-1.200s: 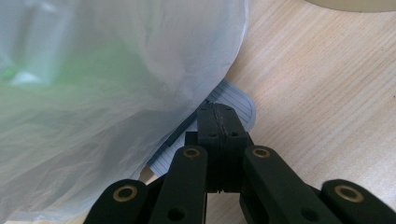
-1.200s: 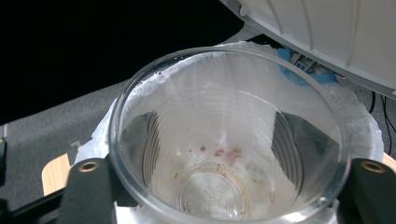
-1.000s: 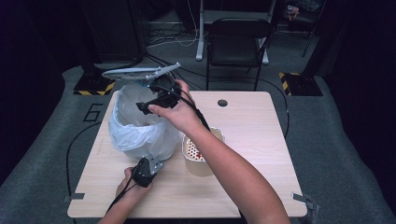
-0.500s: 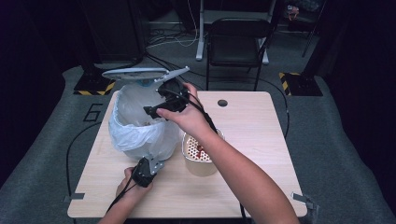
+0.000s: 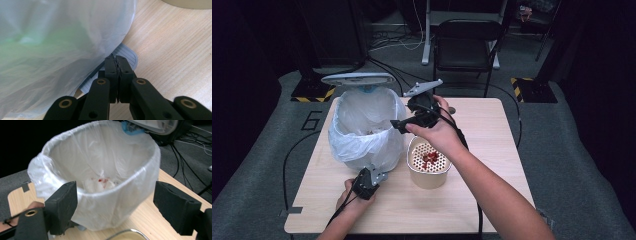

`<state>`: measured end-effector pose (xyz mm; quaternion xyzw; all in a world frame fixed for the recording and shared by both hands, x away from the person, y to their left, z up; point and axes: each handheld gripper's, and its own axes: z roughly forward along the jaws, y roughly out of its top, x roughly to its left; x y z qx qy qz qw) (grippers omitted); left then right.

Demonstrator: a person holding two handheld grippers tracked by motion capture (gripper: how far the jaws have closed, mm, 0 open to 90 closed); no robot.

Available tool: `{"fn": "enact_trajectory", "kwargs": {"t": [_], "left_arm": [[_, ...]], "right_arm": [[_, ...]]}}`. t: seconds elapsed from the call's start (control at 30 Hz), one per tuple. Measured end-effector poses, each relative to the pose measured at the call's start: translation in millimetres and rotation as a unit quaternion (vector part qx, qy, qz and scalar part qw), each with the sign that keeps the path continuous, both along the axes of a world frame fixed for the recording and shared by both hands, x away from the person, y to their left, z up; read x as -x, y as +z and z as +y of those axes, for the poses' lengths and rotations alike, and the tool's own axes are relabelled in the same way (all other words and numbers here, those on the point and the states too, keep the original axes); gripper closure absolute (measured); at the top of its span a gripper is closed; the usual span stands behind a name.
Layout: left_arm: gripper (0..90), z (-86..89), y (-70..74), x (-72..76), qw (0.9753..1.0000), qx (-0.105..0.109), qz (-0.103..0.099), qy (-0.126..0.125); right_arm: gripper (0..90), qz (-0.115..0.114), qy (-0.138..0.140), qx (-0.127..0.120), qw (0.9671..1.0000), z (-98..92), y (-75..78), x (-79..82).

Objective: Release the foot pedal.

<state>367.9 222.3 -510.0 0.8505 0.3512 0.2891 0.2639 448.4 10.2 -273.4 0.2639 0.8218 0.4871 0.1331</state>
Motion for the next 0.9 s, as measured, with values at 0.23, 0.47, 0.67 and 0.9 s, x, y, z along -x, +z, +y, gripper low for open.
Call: {"fn": "enact_trajectory", "kwargs": {"t": [0.23,0.47,0.67,0.9], "left_arm": [[74.8,3.4,1.8,0.3,0.9986,0.037,0.008,0.036],[57.7,9.9,13.5,-0.8,0.9972,0.064,0.008,0.038],[49.5,5.8,18.0,6.6,0.9982,0.055,0.018,0.017],[41.4,7.4,22.7,10.4,0.9984,0.051,0.024,0.008]], "right_arm": [[19.7,0.002,-0.021,0.006,0.9998,-24.9,-5.1,4.4],[20.1,-0.006,-0.032,0.006,0.9994,-45.1,-7.6,4.9],[22.7,-0.002,-0.034,0.004,0.9994,-59.7,-11.7,7.3],[23.2,-0.002,-0.039,0.008,0.9992,-72.4,-19.8,12.1]]}}
